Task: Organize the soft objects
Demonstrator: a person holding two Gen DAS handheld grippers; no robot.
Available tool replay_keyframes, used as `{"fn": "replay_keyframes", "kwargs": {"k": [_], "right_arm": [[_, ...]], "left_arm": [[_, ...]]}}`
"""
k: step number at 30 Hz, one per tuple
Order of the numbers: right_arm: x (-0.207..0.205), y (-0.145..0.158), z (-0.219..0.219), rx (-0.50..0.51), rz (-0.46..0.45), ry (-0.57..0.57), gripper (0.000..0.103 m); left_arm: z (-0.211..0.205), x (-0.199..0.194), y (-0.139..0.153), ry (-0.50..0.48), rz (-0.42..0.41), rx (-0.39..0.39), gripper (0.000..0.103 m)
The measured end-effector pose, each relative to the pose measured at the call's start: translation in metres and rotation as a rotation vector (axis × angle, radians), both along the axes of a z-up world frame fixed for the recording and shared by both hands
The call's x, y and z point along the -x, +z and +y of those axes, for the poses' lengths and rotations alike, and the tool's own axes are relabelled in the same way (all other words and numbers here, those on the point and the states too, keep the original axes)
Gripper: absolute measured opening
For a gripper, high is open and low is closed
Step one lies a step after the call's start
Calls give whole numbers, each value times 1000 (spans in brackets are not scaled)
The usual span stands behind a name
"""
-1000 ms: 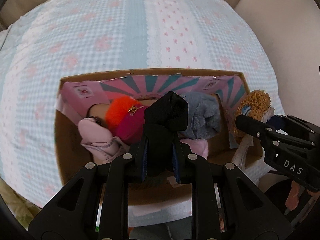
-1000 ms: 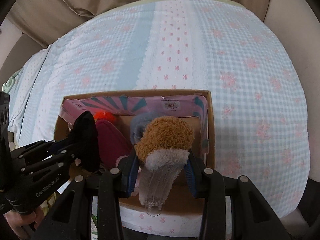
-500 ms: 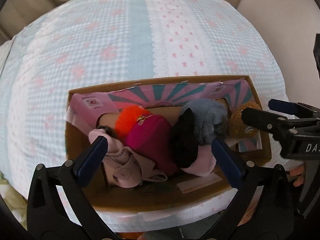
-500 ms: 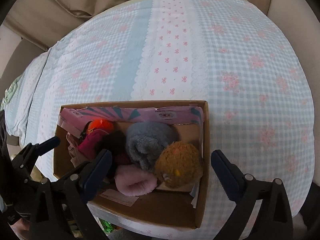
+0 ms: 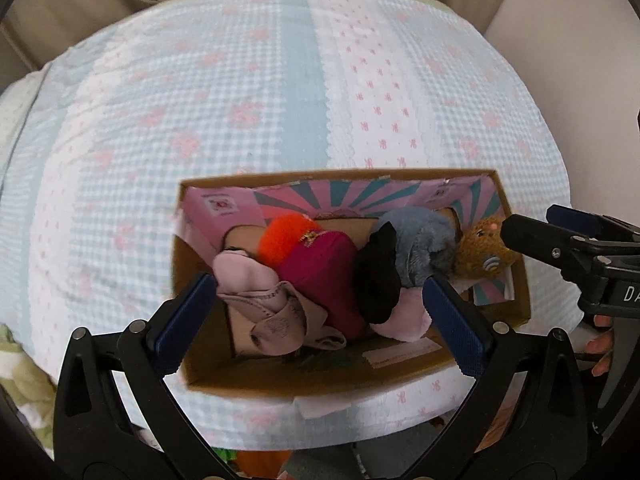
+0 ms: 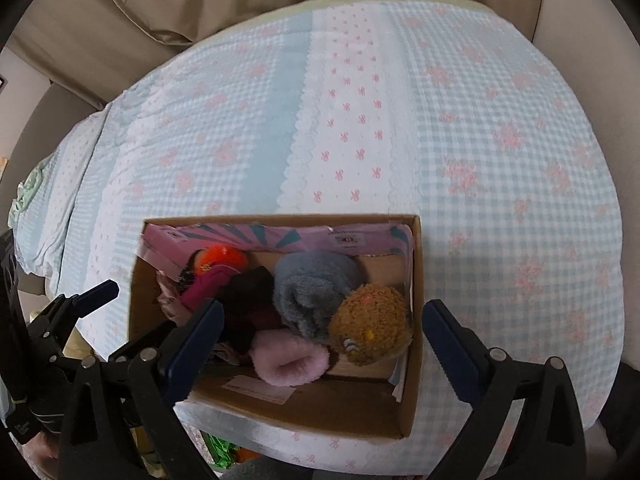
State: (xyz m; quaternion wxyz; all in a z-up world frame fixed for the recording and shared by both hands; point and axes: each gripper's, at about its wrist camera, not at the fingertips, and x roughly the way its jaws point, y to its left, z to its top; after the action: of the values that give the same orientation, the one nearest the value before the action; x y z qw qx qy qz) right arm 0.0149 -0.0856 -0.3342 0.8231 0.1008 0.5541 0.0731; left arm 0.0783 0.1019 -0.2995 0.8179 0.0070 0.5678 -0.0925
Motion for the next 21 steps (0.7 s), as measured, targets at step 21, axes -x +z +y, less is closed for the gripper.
{"fn": "replay_keyframes", "kwargs": {"k": [21], "right_arm": [[109,226,7,154,-354,-111,99]], "left_arm": [[46,80,250,100,-459,-7,103]]}}
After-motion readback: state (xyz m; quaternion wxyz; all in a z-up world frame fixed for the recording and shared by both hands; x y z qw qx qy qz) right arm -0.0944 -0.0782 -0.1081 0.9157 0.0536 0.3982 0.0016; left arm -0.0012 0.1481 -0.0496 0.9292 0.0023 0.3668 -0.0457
